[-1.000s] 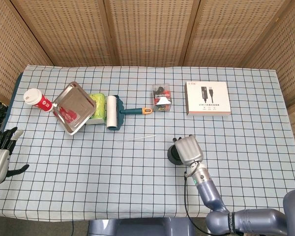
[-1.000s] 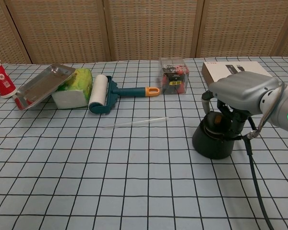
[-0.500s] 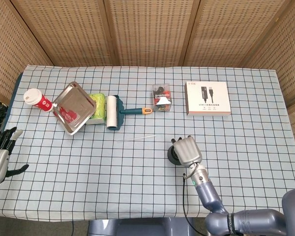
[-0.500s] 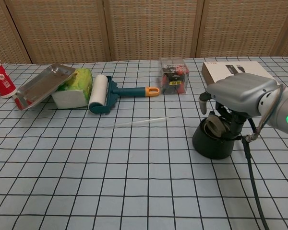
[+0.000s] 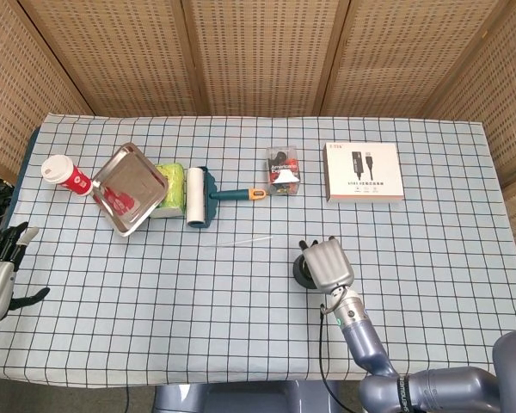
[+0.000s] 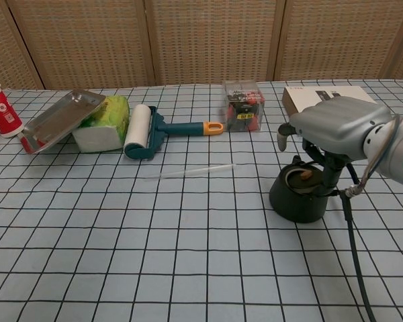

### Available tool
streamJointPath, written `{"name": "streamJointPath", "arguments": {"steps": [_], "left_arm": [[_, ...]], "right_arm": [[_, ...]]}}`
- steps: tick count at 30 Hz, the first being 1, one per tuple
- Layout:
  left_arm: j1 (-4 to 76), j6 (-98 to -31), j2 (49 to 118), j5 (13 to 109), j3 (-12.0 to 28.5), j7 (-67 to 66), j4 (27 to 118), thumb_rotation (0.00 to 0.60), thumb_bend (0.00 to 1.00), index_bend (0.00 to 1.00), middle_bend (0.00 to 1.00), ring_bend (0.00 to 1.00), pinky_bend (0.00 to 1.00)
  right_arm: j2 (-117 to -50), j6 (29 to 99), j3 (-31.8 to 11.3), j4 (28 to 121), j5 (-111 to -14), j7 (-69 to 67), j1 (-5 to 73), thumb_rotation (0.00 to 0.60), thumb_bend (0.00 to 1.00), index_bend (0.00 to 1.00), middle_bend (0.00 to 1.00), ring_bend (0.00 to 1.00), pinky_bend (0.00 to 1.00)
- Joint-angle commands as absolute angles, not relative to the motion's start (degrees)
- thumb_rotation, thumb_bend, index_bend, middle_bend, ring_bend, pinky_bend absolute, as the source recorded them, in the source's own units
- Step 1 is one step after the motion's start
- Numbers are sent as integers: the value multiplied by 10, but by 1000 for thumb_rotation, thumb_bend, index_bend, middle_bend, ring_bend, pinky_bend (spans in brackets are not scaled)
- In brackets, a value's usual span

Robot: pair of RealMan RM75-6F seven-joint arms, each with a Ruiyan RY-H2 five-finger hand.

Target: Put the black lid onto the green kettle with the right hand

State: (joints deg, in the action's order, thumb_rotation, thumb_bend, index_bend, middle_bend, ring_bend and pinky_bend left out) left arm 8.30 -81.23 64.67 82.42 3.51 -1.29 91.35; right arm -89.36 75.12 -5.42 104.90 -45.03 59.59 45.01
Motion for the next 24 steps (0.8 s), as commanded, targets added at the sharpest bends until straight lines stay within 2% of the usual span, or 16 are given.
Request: {"name": "streamJointPath", "arguments": {"steps": [1, 3, 6, 10, 14, 18, 24], "left_arm": [[83, -813, 646, 825, 35, -12, 914, 600, 20, 0, 0, 0, 0], [83, -813, 646, 825, 35, -13, 914, 600, 20, 0, 0, 0, 0], [82, -815, 646, 826, 34, -14, 915, 600, 19, 0, 0, 0, 0], [81, -817, 645, 828, 34, -13, 917, 600, 19, 0, 0, 0, 0], [80, -817, 644, 829, 33, -12, 918, 600, 19, 0, 0, 0, 0], [79, -821, 643, 832, 33, -10, 919, 600, 19, 0, 0, 0, 0], [78, -822, 643, 834, 32, -11, 919, 600, 20, 0, 0, 0, 0]], "right_arm": [[-890, 764, -52, 1063, -460, 602, 447, 600, 291, 322, 790, 793, 541], [-887, 774, -49, 1074, -467, 608, 445, 600, 291, 334, 736, 749, 539], [-885, 787, -46, 1085, -477, 612, 441, 600, 291, 340, 589, 633, 510], [-883, 807, -37, 1099, -495, 621, 434, 600, 293, 360, 375, 430, 393], [-883, 815, -28, 1111, -500, 631, 427, 600, 380, 372, 227, 266, 260], [-884, 826, -22, 1118, -493, 643, 420, 600, 446, 397, 187, 163, 196], [-887, 833, -16, 1121, -492, 648, 410, 600, 459, 442, 174, 148, 191]]}}
